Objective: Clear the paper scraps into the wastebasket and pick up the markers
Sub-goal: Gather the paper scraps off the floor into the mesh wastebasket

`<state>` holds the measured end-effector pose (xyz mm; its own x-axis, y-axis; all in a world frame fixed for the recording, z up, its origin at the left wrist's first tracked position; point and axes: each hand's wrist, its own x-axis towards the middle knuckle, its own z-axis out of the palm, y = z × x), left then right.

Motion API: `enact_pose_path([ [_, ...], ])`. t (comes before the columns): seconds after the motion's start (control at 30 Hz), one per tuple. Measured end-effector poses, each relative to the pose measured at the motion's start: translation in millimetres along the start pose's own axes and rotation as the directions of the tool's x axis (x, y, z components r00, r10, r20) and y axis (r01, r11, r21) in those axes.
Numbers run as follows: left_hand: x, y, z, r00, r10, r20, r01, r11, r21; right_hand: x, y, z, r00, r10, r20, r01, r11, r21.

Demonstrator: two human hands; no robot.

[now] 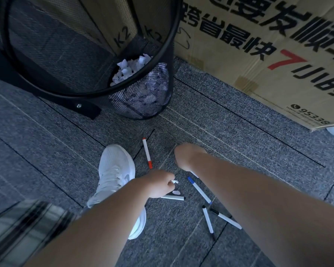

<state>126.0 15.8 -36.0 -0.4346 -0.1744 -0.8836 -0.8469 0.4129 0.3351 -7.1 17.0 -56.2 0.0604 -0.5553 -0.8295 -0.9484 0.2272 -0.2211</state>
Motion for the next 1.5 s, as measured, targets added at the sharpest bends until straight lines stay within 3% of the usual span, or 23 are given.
enact_pose_path([
  [0.33, 4.5, 7.5, 10.3, 0.989, 0.060, 0.138, -0.082, 0.983, 0.164, -16.0, 32.0, -5.3, 0.956, 0.051, -0.289, 0.070, 0.916, 0.395],
  [0.77, 23.3, 19.6, 29.4, 0.977, -0.022, 0.210, -0.082, 0.877, 0.473, -28.1, 54.6, -0.8, 0.930, 0.109, -0.352, 0.074, 0.880, 0.469],
  [1.03, 20.4, 31.0, 31.7, 0.974, -0.021, 0.227, -0.114, 0.819, 0.563, -25.7, 53.7, 0.4, 0.962, 0.034, -0.270, 0.087, 0.901, 0.425],
  [1.2, 22.3, 23.5, 34.5, 0.985, -0.013, 0.171, -0.073, 0.872, 0.484, -23.5, 46.3, -3.2, 0.985, -0.052, -0.166, 0.103, 0.944, 0.314],
  [1.33, 14.4, 10.8, 23.0, 0.994, 0.047, 0.098, -0.074, 0.952, 0.298, -16.7, 30.1, -2.0, 0.984, -0.133, -0.120, 0.158, 0.959, 0.236],
  [1.5, 1.9, -8.8, 16.9, 0.998, 0.046, 0.038, -0.050, 0.993, 0.109, -10.1, 19.2, -1.6, 0.988, -0.123, -0.096, 0.140, 0.970, 0.196],
])
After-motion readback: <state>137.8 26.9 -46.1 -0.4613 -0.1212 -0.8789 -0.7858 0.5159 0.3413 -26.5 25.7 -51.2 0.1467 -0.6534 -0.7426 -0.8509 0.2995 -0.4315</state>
